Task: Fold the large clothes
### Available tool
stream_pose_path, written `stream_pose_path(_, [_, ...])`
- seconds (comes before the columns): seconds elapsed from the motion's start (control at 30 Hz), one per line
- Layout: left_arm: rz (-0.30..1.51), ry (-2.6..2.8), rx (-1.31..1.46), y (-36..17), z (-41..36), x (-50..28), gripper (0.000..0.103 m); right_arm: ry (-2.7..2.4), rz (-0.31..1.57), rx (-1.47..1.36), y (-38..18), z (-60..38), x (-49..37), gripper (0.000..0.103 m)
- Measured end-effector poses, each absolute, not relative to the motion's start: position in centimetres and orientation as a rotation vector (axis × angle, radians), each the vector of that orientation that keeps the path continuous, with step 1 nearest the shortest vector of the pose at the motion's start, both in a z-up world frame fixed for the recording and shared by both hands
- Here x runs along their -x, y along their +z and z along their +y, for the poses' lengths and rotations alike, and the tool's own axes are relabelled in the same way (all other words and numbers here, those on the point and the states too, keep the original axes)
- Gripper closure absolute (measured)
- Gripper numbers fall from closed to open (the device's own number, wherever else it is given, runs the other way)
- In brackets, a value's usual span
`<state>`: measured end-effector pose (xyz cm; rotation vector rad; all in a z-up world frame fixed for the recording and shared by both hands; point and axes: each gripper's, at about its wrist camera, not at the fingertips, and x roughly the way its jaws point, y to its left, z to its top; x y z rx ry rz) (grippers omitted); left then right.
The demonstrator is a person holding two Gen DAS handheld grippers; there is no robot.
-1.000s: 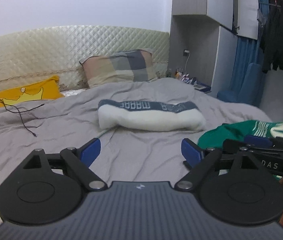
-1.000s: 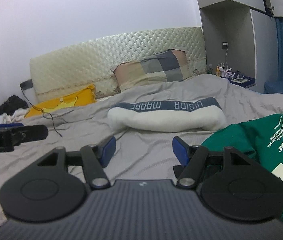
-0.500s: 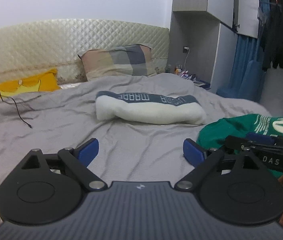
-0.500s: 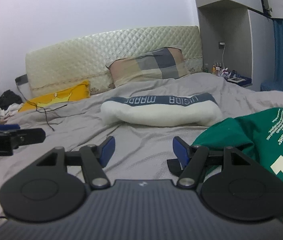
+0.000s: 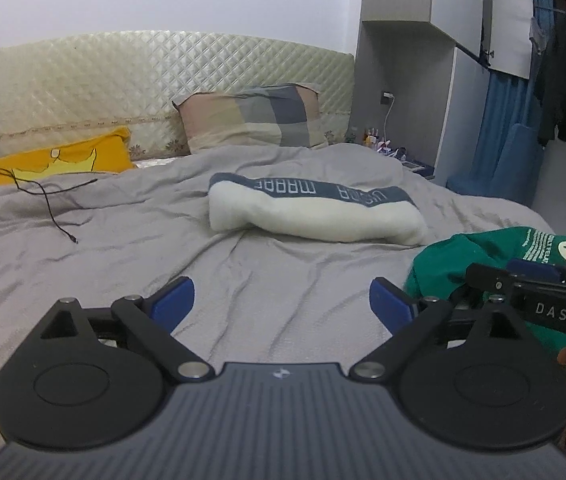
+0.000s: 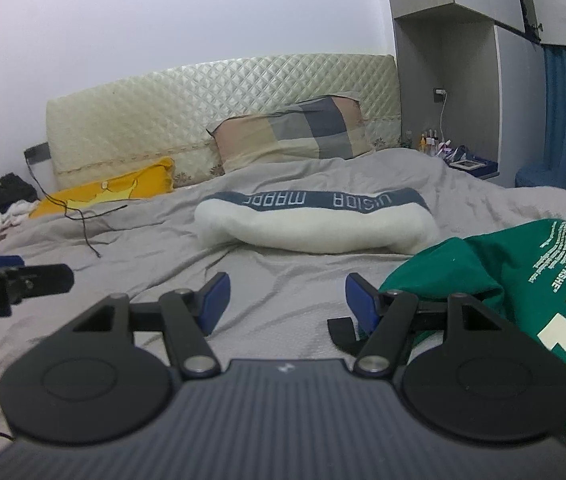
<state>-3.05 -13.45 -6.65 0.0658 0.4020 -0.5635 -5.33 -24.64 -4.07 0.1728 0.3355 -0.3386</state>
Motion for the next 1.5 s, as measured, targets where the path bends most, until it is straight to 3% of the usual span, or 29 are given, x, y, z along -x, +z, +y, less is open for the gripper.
stream_pose_path(0.3, [0.406, -0.535, -0.071, -6.9, -14.0, 3.1, 0.002, -0.355, 0.326, -0.196, -4.0, -25.4, 5.5, 0.030])
stream_pose_path(0.33, [0.406, -0.535, -0.071, -6.9, -14.2, 3.3, 0.002, -0.358, 0.324, -0.198, -4.0, -25.4, 5.6, 0.027])
stream_pose_path(0.4, [0.408, -0.537, -0.072, -7.0, -14.4, 3.4, 0.001, -0.361, 0.310, -0.200, -4.0, -25.4, 5.6, 0.006])
stream_pose_path(0.47, [0.408, -0.539, -0.070, -7.0, -14.5, 3.5, 0.000, -0.375, 0.308, -0.195, -4.1, -25.3, 5.7, 0.000])
stream_pose_path(1.5, [0.409, -0.494, -0.053, -6.6, -14.3, 4.1, 0.000, -0.363, 0.327, -0.196, -4.2, -25.4, 5.6, 0.000])
